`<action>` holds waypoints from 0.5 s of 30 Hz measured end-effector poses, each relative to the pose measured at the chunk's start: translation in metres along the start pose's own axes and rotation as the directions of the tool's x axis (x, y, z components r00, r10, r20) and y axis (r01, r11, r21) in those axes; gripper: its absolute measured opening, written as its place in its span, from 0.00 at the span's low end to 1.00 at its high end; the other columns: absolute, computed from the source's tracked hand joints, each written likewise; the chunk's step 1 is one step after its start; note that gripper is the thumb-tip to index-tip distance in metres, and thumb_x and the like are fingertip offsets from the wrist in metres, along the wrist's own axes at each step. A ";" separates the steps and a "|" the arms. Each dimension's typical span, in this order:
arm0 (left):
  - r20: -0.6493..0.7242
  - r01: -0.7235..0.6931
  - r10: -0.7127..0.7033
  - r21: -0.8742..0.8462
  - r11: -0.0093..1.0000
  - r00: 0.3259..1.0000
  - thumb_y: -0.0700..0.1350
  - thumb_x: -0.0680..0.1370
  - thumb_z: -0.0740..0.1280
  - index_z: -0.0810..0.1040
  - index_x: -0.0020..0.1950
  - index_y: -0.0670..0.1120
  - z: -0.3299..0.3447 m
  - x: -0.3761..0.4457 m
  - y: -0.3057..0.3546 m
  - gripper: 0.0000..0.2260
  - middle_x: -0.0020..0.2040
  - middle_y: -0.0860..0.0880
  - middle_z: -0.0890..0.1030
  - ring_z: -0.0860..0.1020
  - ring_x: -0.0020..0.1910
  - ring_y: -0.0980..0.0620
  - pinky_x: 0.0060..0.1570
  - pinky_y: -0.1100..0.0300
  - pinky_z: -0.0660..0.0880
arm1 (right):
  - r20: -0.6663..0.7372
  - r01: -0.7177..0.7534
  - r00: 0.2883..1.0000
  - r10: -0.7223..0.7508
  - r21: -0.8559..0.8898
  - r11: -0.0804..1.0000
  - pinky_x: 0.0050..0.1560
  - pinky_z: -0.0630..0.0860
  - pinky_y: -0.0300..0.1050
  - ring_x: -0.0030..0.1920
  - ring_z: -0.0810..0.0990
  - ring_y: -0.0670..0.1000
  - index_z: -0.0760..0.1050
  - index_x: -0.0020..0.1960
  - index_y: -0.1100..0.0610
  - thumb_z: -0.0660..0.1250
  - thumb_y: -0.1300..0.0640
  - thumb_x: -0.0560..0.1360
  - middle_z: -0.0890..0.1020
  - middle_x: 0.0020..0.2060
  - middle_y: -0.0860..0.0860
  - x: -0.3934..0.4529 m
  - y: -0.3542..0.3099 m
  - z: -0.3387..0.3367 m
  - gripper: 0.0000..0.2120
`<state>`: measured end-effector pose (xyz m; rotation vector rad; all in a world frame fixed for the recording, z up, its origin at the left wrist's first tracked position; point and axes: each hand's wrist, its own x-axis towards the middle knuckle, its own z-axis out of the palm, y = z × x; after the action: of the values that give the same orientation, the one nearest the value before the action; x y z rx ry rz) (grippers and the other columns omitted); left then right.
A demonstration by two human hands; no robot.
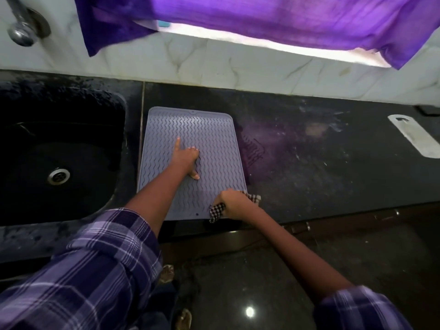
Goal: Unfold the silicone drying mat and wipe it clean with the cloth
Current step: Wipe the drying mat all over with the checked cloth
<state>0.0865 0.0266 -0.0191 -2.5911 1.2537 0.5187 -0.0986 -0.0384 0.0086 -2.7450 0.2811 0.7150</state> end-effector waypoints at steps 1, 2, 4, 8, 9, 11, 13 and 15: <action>-0.002 0.004 -0.004 0.002 1.000 1.000 0.60 0.71 0.71 0.60 0.76 0.43 -0.001 0.000 0.001 0.41 0.76 0.45 0.64 0.61 0.76 0.48 0.73 0.41 0.35 | -0.040 -0.003 0.999 0.003 -0.007 1.000 0.64 0.74 0.53 0.61 0.78 0.57 0.79 0.61 0.58 0.64 0.64 0.73 0.81 0.59 0.57 0.008 -0.005 -0.006 0.16; -0.001 0.005 -0.005 0.006 1.000 1.000 0.60 0.71 0.71 0.59 0.76 0.43 -0.001 0.000 0.002 0.41 0.76 0.45 0.63 0.61 0.76 0.48 0.73 0.40 0.36 | -0.085 -0.002 0.996 0.001 -0.009 1.000 0.64 0.73 0.53 0.62 0.77 0.57 0.78 0.60 0.59 0.64 0.64 0.73 0.80 0.60 0.57 0.015 -0.012 -0.009 0.16; 0.012 0.002 -0.002 0.008 1.000 1.000 0.60 0.71 0.70 0.59 0.76 0.43 -0.002 -0.001 0.003 0.40 0.76 0.45 0.62 0.60 0.77 0.48 0.74 0.40 0.36 | -0.142 0.036 0.989 -0.041 -0.038 0.999 0.69 0.69 0.51 0.66 0.72 0.56 0.76 0.63 0.58 0.64 0.65 0.74 0.76 0.64 0.56 0.017 -0.022 -0.004 0.18; 0.026 -0.007 0.007 0.000 1.000 1.000 0.60 0.71 0.70 0.58 0.77 0.43 -0.002 0.001 0.002 0.41 0.77 0.45 0.61 0.59 0.77 0.49 0.74 0.40 0.36 | -0.066 0.022 0.998 -0.021 0.004 1.000 0.70 0.68 0.49 0.68 0.69 0.56 0.76 0.64 0.57 0.63 0.68 0.73 0.74 0.67 0.55 -0.006 -0.006 0.022 0.21; 0.027 -0.008 0.008 0.006 1.000 1.000 0.60 0.71 0.70 0.57 0.77 0.43 -0.002 0.001 0.002 0.41 0.77 0.45 0.61 0.59 0.77 0.49 0.74 0.40 0.36 | -0.030 -0.012 0.999 0.012 0.014 1.000 0.69 0.69 0.50 0.67 0.71 0.56 0.76 0.64 0.57 0.62 0.68 0.73 0.75 0.66 0.56 -0.009 -0.001 0.020 0.21; 0.015 -0.018 0.018 0.024 1.000 1.000 0.61 0.71 0.69 0.56 0.78 0.43 -0.001 0.001 0.000 0.43 0.77 0.45 0.60 0.59 0.77 0.49 0.74 0.41 0.36 | 0.050 -0.069 0.996 0.068 0.011 0.998 0.66 0.73 0.52 0.63 0.75 0.58 0.76 0.64 0.60 0.61 0.66 0.75 0.78 0.63 0.59 -0.008 0.009 0.004 0.18; 0.012 -0.056 0.056 0.041 0.998 0.998 0.64 0.72 0.67 0.53 0.78 0.42 0.002 0.003 -0.004 0.45 0.78 0.45 0.58 0.57 0.78 0.49 0.74 0.42 0.36 | 0.051 -0.035 0.998 0.031 0.072 0.997 0.62 0.76 0.52 0.58 0.79 0.60 0.78 0.60 0.64 0.63 0.66 0.75 0.81 0.58 0.61 -0.007 0.020 -0.019 0.15; 0.002 -0.090 0.090 0.062 0.994 0.996 0.66 0.72 0.65 0.50 0.79 0.41 0.005 0.005 -0.009 0.46 0.79 0.44 0.57 0.55 0.78 0.50 0.74 0.43 0.36 | -0.084 0.008 0.996 0.009 0.195 0.981 0.56 0.77 0.52 0.54 0.81 0.58 0.80 0.55 0.67 0.64 0.67 0.73 0.83 0.52 0.62 -0.005 0.035 -0.043 0.12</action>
<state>0.0956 0.0300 -0.0257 -2.4939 1.3694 0.4868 -0.0926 -0.0844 0.0392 -2.5917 0.3507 0.5406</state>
